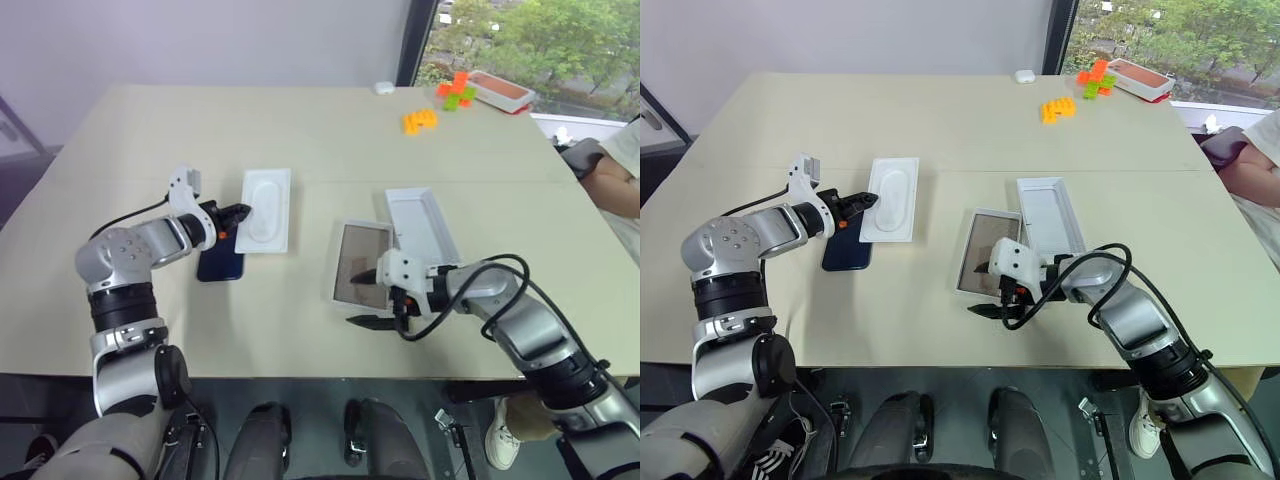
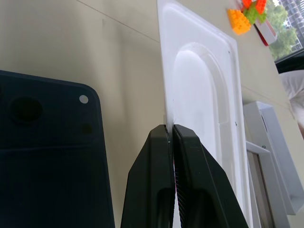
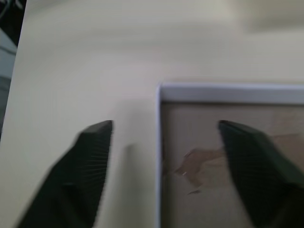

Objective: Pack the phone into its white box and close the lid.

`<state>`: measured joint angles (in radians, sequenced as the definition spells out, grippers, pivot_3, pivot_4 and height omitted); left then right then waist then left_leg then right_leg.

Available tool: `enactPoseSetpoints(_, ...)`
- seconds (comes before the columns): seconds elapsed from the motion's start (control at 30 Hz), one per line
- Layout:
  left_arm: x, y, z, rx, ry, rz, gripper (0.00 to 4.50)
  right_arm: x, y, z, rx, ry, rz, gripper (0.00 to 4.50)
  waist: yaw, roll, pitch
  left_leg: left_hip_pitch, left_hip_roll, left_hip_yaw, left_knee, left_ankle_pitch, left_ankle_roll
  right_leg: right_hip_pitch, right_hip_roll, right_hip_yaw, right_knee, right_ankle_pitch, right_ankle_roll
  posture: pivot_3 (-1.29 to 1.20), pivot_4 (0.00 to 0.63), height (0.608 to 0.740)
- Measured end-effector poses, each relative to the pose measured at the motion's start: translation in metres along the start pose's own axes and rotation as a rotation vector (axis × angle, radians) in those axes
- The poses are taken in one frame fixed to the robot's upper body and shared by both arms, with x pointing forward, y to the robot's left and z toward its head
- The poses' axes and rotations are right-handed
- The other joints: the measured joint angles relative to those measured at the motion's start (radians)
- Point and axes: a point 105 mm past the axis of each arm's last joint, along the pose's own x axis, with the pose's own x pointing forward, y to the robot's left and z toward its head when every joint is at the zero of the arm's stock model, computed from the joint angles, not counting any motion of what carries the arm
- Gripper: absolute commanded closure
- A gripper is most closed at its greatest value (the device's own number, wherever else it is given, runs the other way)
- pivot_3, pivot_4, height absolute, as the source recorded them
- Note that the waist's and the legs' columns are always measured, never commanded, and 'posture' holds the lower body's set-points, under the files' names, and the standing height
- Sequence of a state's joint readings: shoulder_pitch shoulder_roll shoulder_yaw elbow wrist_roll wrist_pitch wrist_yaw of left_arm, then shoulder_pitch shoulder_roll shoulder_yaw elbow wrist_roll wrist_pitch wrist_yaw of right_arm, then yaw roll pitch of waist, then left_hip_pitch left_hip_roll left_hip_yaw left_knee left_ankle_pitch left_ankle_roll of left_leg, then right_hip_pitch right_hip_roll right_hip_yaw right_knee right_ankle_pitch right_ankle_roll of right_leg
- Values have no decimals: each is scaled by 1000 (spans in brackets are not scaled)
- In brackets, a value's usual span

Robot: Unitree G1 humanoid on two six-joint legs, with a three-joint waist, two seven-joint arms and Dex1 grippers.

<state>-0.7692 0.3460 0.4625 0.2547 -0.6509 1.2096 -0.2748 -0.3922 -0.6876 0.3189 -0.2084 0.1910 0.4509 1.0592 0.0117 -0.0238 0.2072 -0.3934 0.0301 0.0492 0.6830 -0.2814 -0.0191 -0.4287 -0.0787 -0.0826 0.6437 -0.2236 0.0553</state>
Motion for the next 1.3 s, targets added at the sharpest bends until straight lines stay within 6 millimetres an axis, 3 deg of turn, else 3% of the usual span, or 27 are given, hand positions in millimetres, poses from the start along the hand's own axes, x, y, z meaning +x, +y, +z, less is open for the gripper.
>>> enactPoseSetpoints(0.13, 3, -1, -3, -6, 5, 6, 4500, 0, 1, 0, -26, 2, 5, 4478, 0, 0, 0, 0, 0, 0, 0, 0, 0, 0, 0, 0, 0, 0, 0, 0, 150, 740)
enactPoseSetpoints(0.33, 4, -1, -5, -6, 9, 13, 4500, 4, -4, 0, -66, 7, -6, 4478, -3, 0, 0, 0, 0, 0, 0, 0, 0, 0, 0, 0, 0, 0, 0, 0, 150, 740)
enactPoseSetpoints(0.53, 8, -5, -5, 21, 16, 15, 4500, 20, -17, 33, -179, -91, -12, 4478, -5, 0, 0, 0, 0, 0, 0, 1, -1, 0, 1, 0, 0, 0, 0, 0, 150, 740)
enactPoseSetpoints(0.93, 13, -21, 10, 111, -4, 1, 4500, 43, -48, 29, -268, -77, -32, 4478, -7, -1, 0, 0, 0, 0, -1, 1, -1, 0, 0, 0, 0, 0, 0, 0, 150, 740)
enactPoseSetpoints(1.03, 16, -22, 4, 96, 20, 2, 4500, 46, -47, 23, -252, -70, -15, 3633, -6, -1, 0, 0, 0, 0, -1, 2, -3, 0, 0, 0, 0, 0, 0, 0, 150, 740)
enactPoseSetpoints(1.2, 22, -28, -8, 68, 56, -7, 4500, 46, -45, 25, -284, -75, -2, 1105, -7, -1, 0, 0, 0, 0, -1, 1, -2, 0, 0, 0, 0, 0, 0, 0, 150, 740)
enactPoseSetpoints(1.3, 23, -32, -13, 47, 78, -26, 4500, 42, -48, 28, -240, -104, -22, 1105, -8, -1, 0, 0, 0, 0, -1, 1, -2, 0, 0, 0, 1, 0, 0, 0, 150, 740)
